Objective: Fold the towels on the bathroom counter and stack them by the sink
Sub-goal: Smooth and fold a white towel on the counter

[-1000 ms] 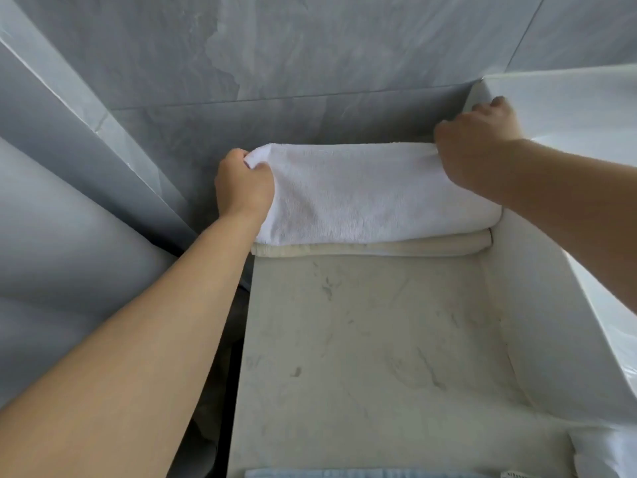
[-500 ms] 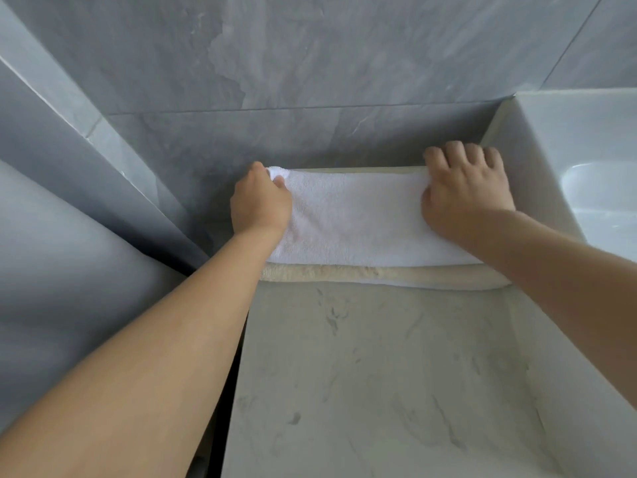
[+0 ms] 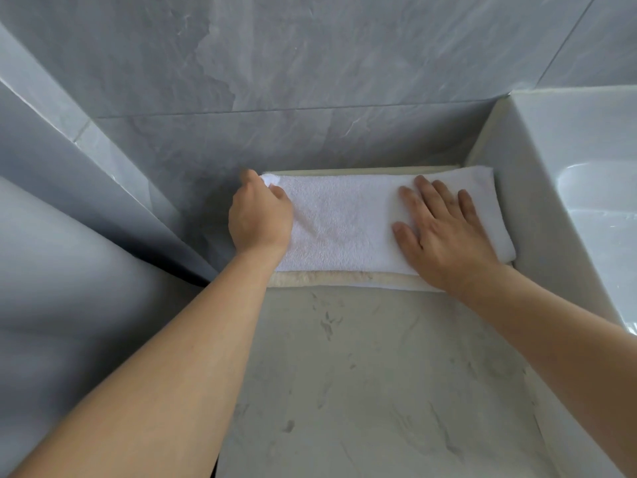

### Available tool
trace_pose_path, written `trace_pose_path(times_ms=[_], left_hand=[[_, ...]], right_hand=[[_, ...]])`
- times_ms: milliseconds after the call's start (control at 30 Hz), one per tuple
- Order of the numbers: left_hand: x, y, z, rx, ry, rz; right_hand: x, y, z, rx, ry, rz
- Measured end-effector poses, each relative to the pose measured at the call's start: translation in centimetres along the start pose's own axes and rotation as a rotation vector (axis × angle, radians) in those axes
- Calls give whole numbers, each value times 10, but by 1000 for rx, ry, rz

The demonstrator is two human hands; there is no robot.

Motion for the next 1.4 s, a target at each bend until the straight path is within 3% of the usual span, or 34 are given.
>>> trace_pose_path(times_ms=[133,267,400,500,633,967,1400], left_hand=[[2,-5,-6,-32,24,12],[-3,-35,-39,-486,342,-27],[-38,-70,-49,-682,334,259],[-60,-81,-39,-664,361,449],[-65,-74,-29,-649,390,501],[-40,-50,13,-579,495,375],[-39,-51,14,-537,439,384]], right_hand=[[-7,-1,-2,-14,9,-3],[-12,-2,-3,-28,-5,-33],[-15,0,-5,-41,-50,-45],[-17,0,-6,-53,-91,-46],[-18,1,-8,-46,-104,-43],[-9,-17,-22,-145,-135,-93],[-10,-21,-22,-169,-119,-123]])
Point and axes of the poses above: each hand's wrist, its own y-axis towards the middle knuckle, its own x-axis out of the back of the hand, z = x × y, the point moved 8 cm from there along y, towards the middle knuckle, and after that the axes turned 5 degrees about -z, right-handed, at the moved point
